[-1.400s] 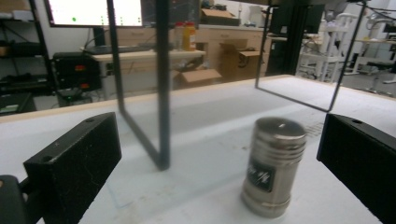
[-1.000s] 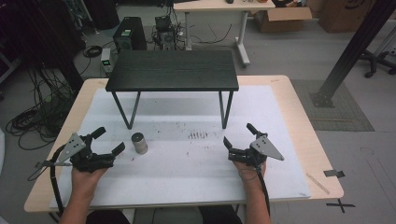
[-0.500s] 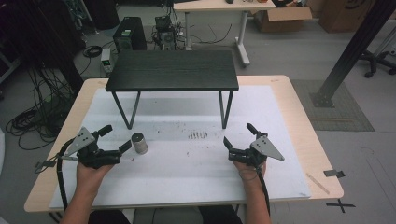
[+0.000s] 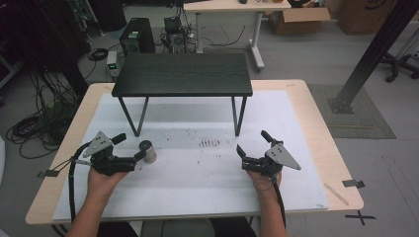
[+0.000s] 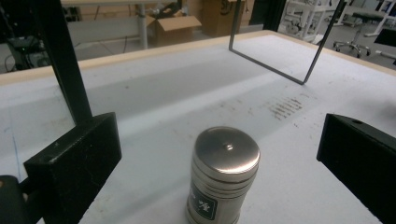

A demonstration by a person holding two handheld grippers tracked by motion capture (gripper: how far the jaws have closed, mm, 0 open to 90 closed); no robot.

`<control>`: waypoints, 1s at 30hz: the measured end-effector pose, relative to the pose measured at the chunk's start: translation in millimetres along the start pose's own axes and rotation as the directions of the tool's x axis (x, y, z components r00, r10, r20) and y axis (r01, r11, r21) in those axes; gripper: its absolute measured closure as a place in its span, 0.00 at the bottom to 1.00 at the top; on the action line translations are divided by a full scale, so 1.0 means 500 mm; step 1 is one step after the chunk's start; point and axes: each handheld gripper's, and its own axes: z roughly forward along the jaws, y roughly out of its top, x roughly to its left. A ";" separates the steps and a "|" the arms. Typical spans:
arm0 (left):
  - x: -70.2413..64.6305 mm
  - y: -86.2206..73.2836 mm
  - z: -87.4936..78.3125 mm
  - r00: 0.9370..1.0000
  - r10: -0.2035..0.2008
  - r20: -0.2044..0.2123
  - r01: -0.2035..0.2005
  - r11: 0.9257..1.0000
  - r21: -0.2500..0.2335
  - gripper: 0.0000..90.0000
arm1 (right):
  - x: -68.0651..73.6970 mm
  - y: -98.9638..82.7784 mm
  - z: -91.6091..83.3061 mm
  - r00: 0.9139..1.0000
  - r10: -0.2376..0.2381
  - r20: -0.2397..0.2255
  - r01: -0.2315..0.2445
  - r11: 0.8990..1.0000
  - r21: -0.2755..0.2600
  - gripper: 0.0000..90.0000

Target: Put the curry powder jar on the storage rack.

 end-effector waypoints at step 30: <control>-0.010 -0.006 0.061 1.000 0.009 0.000 -0.009 0.987 0.160 0.13 | -0.001 0.000 0.001 1.000 0.005 -0.001 -0.005 1.000 0.004 0.00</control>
